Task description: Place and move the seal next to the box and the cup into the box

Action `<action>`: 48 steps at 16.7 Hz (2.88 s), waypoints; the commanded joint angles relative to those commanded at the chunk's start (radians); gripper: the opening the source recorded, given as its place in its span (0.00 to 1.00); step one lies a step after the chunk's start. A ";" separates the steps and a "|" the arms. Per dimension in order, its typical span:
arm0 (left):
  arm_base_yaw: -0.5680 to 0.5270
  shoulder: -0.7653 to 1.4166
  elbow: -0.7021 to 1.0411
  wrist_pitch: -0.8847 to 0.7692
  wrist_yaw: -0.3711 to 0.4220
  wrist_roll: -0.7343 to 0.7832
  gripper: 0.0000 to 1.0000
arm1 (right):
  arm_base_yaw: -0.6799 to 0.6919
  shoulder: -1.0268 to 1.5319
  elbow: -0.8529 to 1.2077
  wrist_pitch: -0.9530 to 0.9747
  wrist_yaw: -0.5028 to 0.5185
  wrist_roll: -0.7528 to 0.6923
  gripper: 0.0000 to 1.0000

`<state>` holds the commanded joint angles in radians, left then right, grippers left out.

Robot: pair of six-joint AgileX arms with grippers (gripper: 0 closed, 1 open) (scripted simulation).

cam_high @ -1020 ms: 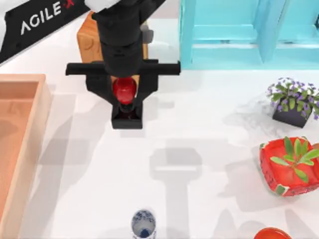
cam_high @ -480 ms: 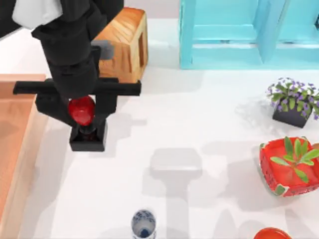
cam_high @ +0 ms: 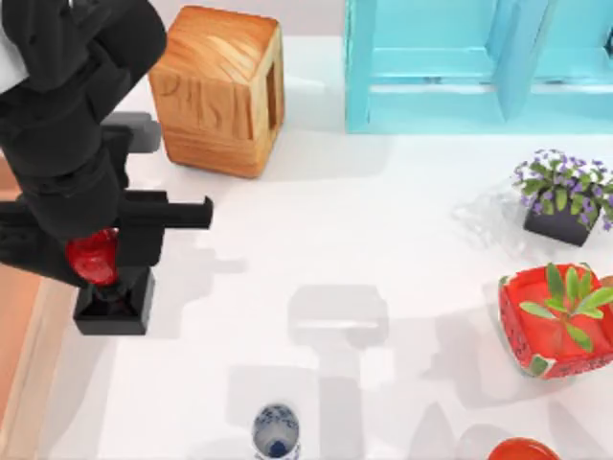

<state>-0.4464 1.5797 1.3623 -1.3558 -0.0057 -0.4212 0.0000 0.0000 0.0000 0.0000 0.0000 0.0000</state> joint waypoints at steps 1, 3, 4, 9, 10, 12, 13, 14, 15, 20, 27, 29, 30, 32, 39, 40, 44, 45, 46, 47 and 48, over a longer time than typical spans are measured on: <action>0.000 0.000 0.000 0.000 0.000 0.000 0.00 | 0.000 0.000 0.000 0.000 0.000 0.000 1.00; -0.005 0.005 -0.001 0.000 -0.001 0.001 0.00 | 0.000 0.000 0.000 0.000 0.000 0.000 1.00; -0.003 0.006 -0.014 0.013 -0.001 0.002 0.00 | 0.000 0.000 0.000 0.000 0.000 0.000 1.00; 0.003 0.015 -0.175 0.198 0.000 0.005 0.00 | 0.000 0.000 0.000 0.000 0.000 0.000 1.00; 0.004 0.017 -0.204 0.228 0.000 0.006 0.00 | 0.000 0.000 0.000 0.000 0.000 0.000 1.00; 0.006 0.025 -0.233 0.258 0.000 0.006 0.00 | 0.000 0.000 0.000 0.000 0.000 0.000 1.00; 0.006 0.025 -0.233 0.258 0.000 0.006 0.00 | 0.000 0.000 0.000 0.000 0.000 0.000 1.00; 0.006 0.025 -0.233 0.258 0.000 0.006 0.00 | 0.000 0.000 0.000 0.000 0.000 0.000 1.00; 0.006 0.025 -0.233 0.258 0.000 0.006 0.00 | 0.000 0.000 0.000 0.000 0.000 0.000 1.00; 0.006 0.025 -0.233 0.258 0.000 0.006 0.38 | 0.000 0.000 0.000 0.000 0.000 0.000 1.00; 0.006 0.025 -0.233 0.258 0.000 0.006 0.90 | 0.000 0.000 0.000 0.000 0.000 0.000 1.00; 0.006 0.025 -0.233 0.258 0.000 0.006 1.00 | 0.000 0.000 0.000 0.000 0.000 0.000 1.00; 0.006 0.025 -0.233 0.258 0.000 0.006 1.00 | 0.000 0.000 0.000 0.000 0.000 0.000 1.00; 0.006 0.025 -0.233 0.258 0.000 0.006 1.00 | 0.000 0.000 0.000 0.000 0.000 0.000 1.00; 0.000 0.025 -0.217 0.242 0.000 0.010 1.00 | 0.000 0.000 0.000 0.000 0.000 0.000 1.00; -0.004 0.027 -0.194 0.218 -0.001 0.012 1.00 | 0.000 0.000 0.000 0.000 0.000 0.000 1.00; -0.004 0.030 -0.024 0.036 -0.001 0.003 1.00 | 0.000 0.000 0.000 0.000 0.000 0.000 1.00; -0.004 0.026 0.025 -0.013 -0.001 0.002 1.00 | 0.000 0.000 0.000 0.000 0.000 0.000 1.00; -0.003 0.021 0.070 -0.058 -0.001 0.002 1.00 | 0.000 0.000 0.000 0.000 0.000 0.000 1.00; -0.003 0.017 0.106 -0.094 -0.001 0.002 1.00 | 0.000 0.000 0.000 0.000 0.000 0.000 1.00; -0.002 0.013 0.131 -0.120 0.000 0.001 1.00 | 0.000 0.000 0.000 0.000 0.000 0.000 1.00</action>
<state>-0.4484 1.5928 1.4934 -1.4758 -0.0060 -0.4197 0.0000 0.0000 0.0000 0.0000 0.0000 0.0000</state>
